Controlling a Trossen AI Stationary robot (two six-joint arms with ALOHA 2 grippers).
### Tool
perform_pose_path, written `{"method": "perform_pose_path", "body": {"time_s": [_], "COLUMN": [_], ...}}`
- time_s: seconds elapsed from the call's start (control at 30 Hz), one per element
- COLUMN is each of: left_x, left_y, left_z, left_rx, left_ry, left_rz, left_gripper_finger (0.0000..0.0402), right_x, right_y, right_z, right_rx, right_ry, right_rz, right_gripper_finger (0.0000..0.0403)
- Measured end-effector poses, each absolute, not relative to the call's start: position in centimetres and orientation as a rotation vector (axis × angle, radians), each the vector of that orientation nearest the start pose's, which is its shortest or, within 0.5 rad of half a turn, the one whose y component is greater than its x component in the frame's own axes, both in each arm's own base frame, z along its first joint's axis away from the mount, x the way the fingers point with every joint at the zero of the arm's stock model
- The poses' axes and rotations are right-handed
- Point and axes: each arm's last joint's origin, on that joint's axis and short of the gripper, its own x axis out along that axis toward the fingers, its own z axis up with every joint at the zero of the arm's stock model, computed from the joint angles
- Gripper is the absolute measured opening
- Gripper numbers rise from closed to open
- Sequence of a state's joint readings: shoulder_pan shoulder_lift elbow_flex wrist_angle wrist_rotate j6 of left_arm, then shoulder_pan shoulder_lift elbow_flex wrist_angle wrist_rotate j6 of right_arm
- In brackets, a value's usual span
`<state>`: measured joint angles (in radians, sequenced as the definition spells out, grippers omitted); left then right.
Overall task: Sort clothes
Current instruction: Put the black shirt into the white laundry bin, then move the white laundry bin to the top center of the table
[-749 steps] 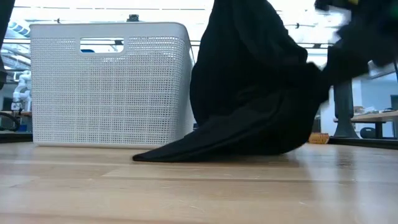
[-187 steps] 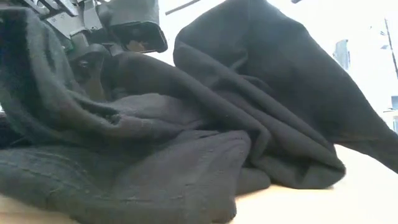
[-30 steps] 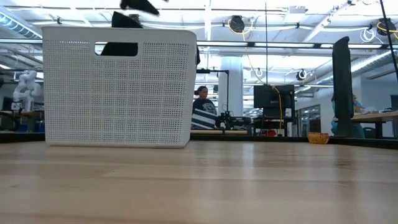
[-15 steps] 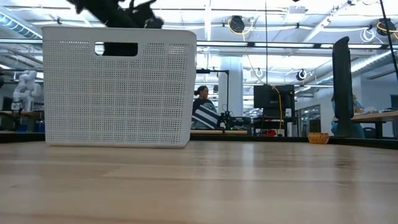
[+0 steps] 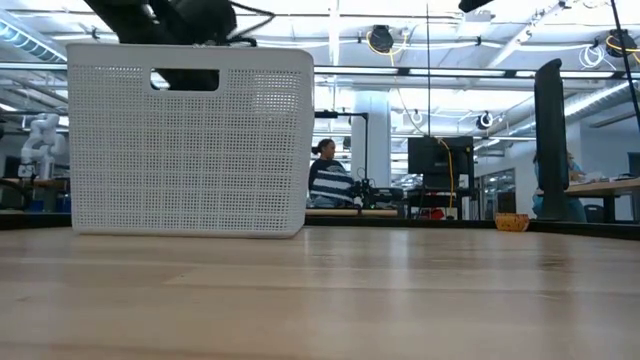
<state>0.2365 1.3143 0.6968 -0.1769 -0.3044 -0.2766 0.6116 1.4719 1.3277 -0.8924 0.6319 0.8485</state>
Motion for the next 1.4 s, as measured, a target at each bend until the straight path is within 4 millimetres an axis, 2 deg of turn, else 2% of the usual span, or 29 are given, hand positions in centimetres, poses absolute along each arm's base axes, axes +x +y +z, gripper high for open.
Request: {"method": "perform_pose_path", "body": {"time_s": [0.13,0.27,0.47,0.6,0.77,0.93,1.13,1.3,1.4], "left_x": [25.3,25.3,24.4,23.1,21.4,19.6,17.5,16.8,16.7], "left_y": [7.2,7.1,6.3,6.0,5.4,4.5,2.9,0.9,0.3], "left_z": [18.5,19.0,23.3,26.5,29.5,32.8,35.9,36.8,36.5], "left_rx": [-0.264,-0.267,-0.255,-0.228,-0.208,-0.196,-0.194,-0.193,-0.187], "left_ry": [0.761,0.746,0.654,0.602,0.516,0.362,0.143,0.028,0.044], "left_rz": [0.58,0.547,0.469,0.453,0.448,0.418,0.296,0.166,0.224], "left_gripper_finger": [0.0317,0.0317,0.0317,0.0317,0.0317,0.0317,0.0317,0.0317,0.0317], "right_x": [24.9,24.9,24.9,24.9,24.9,24.7,23.3,21.4,20.6], "right_y": [15.2,15.3,15.3,15.3,15.0,13.6,11.8,10.6,9.8], "right_z": [31.2,31.2,31.2,31.2,31.6,33.2,36.4,38.9,40.0], "right_rx": [0.197,0.201,0.202,0.2,0.215,0.241,0.218,0.233,0.243], "right_ry": [0.749,0.745,0.746,0.746,0.731,0.67,0.56,0.469,0.418], "right_rz": [-0.362,-0.36,-0.36,-0.36,-0.357,-0.348,-0.259,-0.161,-0.153], "right_gripper_finger": [0.0212,0.0212,0.0212,0.0212,0.0212,0.0212,0.0212,0.0212,0.0212]}}
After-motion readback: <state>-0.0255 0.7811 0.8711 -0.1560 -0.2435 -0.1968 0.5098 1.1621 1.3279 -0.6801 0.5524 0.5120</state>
